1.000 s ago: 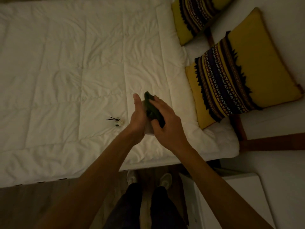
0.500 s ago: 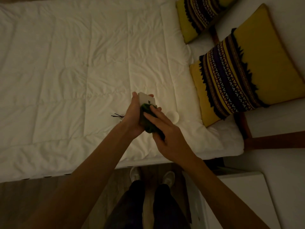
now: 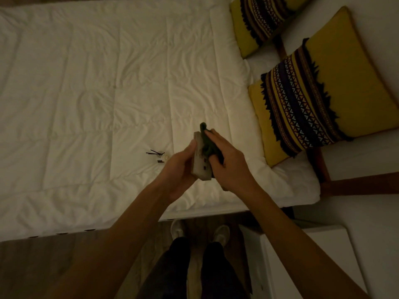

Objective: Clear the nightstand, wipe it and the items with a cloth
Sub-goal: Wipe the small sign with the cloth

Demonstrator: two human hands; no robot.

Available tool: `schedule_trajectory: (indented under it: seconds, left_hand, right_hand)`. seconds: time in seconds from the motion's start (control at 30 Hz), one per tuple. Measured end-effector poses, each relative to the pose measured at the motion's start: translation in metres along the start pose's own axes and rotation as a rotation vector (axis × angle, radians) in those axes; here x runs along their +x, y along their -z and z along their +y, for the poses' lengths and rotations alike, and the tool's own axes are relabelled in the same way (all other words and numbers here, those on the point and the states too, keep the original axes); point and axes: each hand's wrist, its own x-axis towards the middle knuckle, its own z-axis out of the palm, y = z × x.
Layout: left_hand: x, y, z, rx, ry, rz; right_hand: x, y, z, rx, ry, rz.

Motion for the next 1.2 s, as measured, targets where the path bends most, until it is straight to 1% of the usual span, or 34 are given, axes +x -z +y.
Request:
schedule_trajectory:
  seconds: [0.1, 0.27, 0.4, 0.5, 0.6, 0.7, 0.77, 0.83, 0.9, 0.97, 1.0, 1.03, 1.17, 1.2]
  left_hand:
    - [0.007, -0.005, 0.006, -0.031, -0.028, 0.037]
    - [0.02, -0.003, 0.025, -0.062, -0.002, 0.122]
    - [0.019, -0.001, 0.018, -0.024, 0.006, 0.119]
    - [0.016, 0.0, 0.008, 0.04, -0.03, 0.094]
    - [0.014, -0.004, -0.001, 0.145, -0.067, 0.058]
    - [0.018, -0.012, -0.006, 0.161, -0.077, 0.068]
    - [0.026, -0.012, -0.005, 0.087, -0.073, 0.108]
    - [0.031, -0.007, -0.004, -0.014, -0.031, 0.159]
    - [0.032, -0.001, -0.006, -0.03, 0.009, 0.17]
    - [0.029, 0.001, -0.01, -0.019, 0.028, 0.145]
    - [0.029, 0.002, -0.011, -0.022, 0.035, 0.131]
    - [0.028, 0.001, -0.012, -0.031, 0.046, 0.122]
    - [0.025, -0.005, -0.015, -0.101, 0.108, 0.156]
    - [0.024, -0.007, -0.017, -0.126, 0.12, 0.162]
  right_hand:
    - [-0.002, -0.002, -0.004, -0.033, 0.042, 0.014]
    - [-0.027, -0.018, -0.007, -0.121, 0.21, -0.027]
    - [-0.023, -0.015, 0.001, -0.153, 0.272, -0.029]
    - [-0.012, -0.01, 0.005, -0.132, 0.198, -0.022]
    - [0.0, -0.001, 0.009, -0.099, 0.063, 0.044]
    - [0.002, 0.002, 0.013, -0.071, -0.009, 0.07]
    - [-0.011, -0.003, 0.015, -0.1, 0.046, 0.055]
    - [-0.028, -0.009, 0.018, -0.165, 0.149, 0.016]
    - [-0.038, -0.008, 0.026, -0.219, 0.234, -0.025]
    - [-0.036, -0.001, 0.032, -0.234, 0.262, -0.037]
    - [-0.033, 0.002, 0.033, -0.2, 0.229, -0.026]
    - [-0.029, 0.005, 0.035, -0.129, 0.158, 0.006]
    - [-0.02, 0.012, 0.035, 0.26, -0.285, 0.193]
    - [-0.02, 0.012, 0.034, 0.328, -0.342, 0.207]
